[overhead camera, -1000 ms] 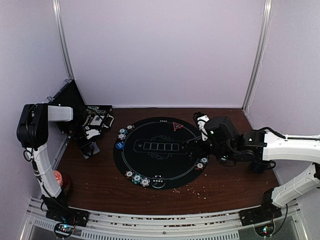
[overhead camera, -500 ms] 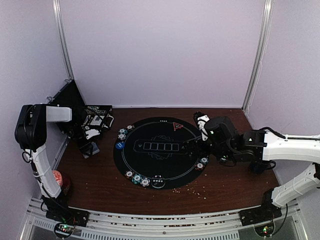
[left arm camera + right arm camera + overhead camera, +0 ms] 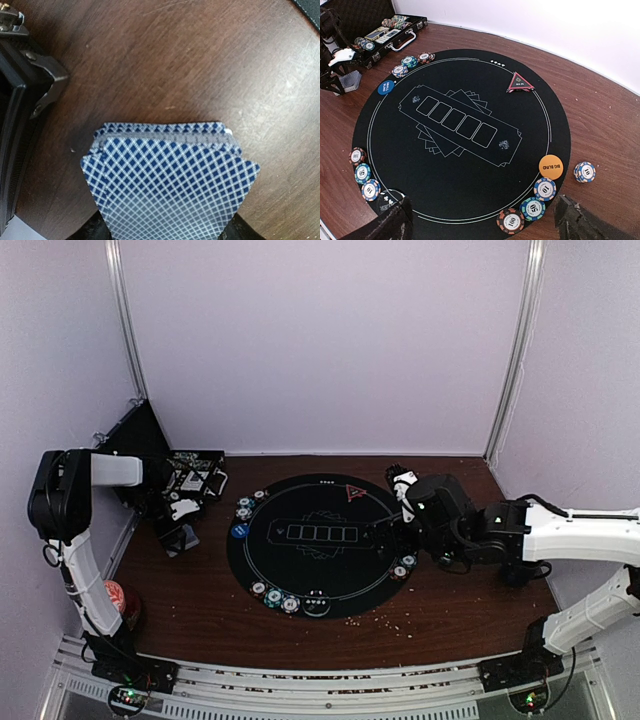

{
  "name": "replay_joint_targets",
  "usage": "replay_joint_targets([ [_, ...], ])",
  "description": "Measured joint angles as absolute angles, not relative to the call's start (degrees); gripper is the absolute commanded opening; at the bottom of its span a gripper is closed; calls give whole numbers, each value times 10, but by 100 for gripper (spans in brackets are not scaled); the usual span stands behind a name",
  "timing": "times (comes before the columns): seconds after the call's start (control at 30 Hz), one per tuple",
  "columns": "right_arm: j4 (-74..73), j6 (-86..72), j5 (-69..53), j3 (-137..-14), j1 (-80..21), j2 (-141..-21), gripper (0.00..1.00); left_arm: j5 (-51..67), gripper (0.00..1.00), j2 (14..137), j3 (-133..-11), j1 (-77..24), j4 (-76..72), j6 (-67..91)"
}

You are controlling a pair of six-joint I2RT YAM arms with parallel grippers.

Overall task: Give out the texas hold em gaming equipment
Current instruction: Adjust the poker card at the center of the board.

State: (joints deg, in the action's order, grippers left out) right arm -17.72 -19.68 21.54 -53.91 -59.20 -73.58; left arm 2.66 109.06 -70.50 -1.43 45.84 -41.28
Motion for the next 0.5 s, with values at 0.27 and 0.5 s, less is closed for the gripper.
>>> replay_joint_targets([
  [0.27, -177, -197, 217, -539, -592, -737, 100, 29, 77, 1091, -701, -14, 453, -421],
  [0.5, -177, -197, 217, -539, -593, -738, 100, 36, 69, 1095, -700, -10, 453, -429],
])
